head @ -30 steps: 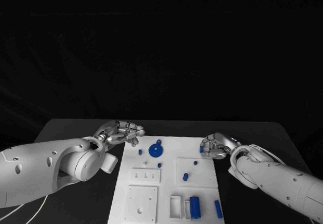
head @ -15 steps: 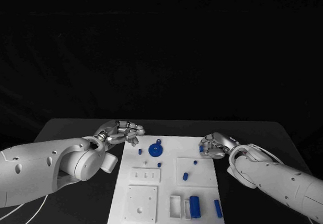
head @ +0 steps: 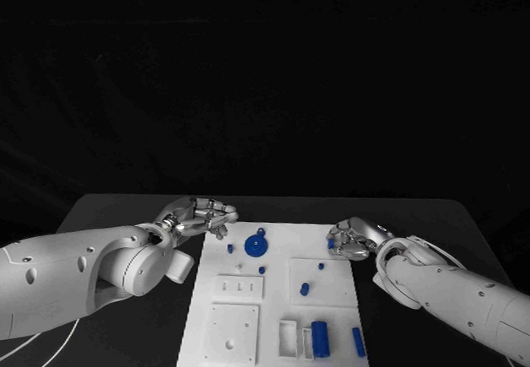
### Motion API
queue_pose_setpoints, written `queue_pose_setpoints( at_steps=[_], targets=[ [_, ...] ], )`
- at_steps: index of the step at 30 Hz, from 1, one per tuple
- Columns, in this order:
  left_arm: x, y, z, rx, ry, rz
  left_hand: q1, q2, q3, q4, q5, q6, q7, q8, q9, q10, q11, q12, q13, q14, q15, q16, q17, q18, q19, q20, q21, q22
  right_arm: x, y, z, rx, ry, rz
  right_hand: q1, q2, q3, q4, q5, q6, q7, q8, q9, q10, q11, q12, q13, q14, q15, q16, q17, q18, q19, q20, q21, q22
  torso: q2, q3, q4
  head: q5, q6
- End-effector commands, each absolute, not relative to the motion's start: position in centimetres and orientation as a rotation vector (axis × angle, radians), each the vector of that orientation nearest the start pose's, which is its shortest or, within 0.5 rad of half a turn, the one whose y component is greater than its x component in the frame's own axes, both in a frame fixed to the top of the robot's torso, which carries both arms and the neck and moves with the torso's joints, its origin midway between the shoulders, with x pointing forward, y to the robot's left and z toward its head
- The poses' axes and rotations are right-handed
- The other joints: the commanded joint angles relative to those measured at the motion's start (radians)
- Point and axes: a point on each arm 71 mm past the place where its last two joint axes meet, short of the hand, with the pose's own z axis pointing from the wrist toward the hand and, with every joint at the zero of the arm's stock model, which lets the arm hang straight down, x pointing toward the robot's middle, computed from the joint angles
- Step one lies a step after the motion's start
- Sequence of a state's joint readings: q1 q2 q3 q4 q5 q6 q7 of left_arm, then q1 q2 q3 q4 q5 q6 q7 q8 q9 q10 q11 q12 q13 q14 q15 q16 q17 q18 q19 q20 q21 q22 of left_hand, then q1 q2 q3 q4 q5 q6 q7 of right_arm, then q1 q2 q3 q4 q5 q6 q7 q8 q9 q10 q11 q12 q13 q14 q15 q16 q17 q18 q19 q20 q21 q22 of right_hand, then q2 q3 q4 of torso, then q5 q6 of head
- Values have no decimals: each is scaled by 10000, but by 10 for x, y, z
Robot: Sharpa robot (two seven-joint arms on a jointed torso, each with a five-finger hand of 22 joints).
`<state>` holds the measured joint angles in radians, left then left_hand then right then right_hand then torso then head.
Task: Assemble the parts on the task board
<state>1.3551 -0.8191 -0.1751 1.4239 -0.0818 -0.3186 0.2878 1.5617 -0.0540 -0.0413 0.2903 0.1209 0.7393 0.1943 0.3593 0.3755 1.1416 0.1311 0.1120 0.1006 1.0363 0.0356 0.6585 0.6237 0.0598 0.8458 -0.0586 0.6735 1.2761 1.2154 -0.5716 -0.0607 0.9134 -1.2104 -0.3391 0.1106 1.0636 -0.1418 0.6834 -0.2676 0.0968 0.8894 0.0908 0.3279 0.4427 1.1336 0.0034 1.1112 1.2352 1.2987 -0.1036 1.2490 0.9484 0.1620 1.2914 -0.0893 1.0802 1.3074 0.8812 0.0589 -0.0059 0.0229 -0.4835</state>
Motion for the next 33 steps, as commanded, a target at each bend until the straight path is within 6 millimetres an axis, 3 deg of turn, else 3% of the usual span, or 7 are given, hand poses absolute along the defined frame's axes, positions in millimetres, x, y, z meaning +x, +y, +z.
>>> queue_pose_setpoints(
  at_steps=[1,8,24,29,33],
  targets=[
    [518,227,-160,-9826,15193,-13736,14,25,39,4,-25,63,24,26,-9,-42,33,-39,-7,-21,-30,36,-17,321,-22,-67,43,-13,579,-244,-213,708,16501,5776,-12,122,76,-13,-39,494,270,103,57,0,27,50,7,36,9,-56,21,998,-39,-6,24,169,2,3,-3,-3,-9],
    [518,227,-160,-9834,15192,-13718,13,27,39,6,-27,63,26,26,-10,-43,34,-41,-6,-21,-29,37,-18,320,-22,-67,45,-14,579,-244,-213,745,16449,5770,-24,254,128,-94,-150,881,186,270,171,27,-47,77,15,42,-57,-73,61,998,-42,-9,47,172,4,3,-3,3,-13],
    [518,227,-160,-9770,15259,-13722,18,36,43,5,-26,72,26,32,-12,-23,26,-37,0,-21,-30,39,-22,316,-24,-68,49,-20,577,-241,-210,822,16113,5672,-102,287,165,-107,-326,1232,49,412,338,82,-180,128,46,51,-183,-105,107,998,-41,-15,66,165,0,6,-6,6,-21],
    [517,226,-160,-9643,15448,-13672,-40,77,34,10,-27,391,-103,213,55,384,-122,164,116,-23,-66,54,-41,293,-38,-90,73,-41,573,-237,-207,668,16102,5496,-160,238,144,-74,-336,1257,31,414,360,127,-198,172,76,60,-202,-99,123,998,-10,-34,78,161,-5,2,-10,-34,10],
    [517,224,-160,-9365,15740,-13563,-187,144,15,14,-63,705,-258,363,116,903,-376,471,274,-37,-74,61,-63,267,-61,-110,93,-63,574,-229,-190,410,15903,5294,-230,191,121,-14,-328,1292,6,418,392,193,-226,249,134,66,-231,-89,150,998,43,-87,93,152,-10,13,-34,-52,67]
  ],
)
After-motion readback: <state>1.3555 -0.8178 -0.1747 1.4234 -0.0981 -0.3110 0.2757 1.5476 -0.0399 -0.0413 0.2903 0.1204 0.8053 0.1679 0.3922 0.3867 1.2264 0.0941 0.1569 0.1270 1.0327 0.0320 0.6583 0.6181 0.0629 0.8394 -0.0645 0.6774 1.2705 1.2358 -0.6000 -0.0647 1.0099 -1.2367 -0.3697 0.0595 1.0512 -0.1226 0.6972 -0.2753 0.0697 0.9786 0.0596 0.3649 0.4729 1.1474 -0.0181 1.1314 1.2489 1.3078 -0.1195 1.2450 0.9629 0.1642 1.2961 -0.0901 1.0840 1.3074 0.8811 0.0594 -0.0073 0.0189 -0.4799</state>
